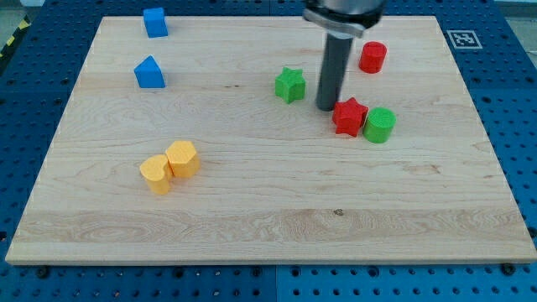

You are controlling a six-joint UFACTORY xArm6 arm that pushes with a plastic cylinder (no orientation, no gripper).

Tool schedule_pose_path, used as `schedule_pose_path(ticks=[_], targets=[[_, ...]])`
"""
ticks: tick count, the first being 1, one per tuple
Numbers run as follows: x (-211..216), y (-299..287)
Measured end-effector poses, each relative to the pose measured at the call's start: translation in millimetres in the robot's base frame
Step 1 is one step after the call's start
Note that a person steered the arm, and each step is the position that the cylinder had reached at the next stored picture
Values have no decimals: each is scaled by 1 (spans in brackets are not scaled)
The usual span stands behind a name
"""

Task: Push the green star toward the top center

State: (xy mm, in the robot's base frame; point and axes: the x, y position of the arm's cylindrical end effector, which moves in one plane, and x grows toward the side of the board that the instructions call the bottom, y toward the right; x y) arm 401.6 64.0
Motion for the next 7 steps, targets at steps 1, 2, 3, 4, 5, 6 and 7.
schedule_pose_path(ticks=[1, 2, 3, 4, 5, 6, 7], targets=[[-10, -27], [-21, -53], [-37, -67], [-50, -65], [-50, -56], [-55, -43], [-75, -40]])
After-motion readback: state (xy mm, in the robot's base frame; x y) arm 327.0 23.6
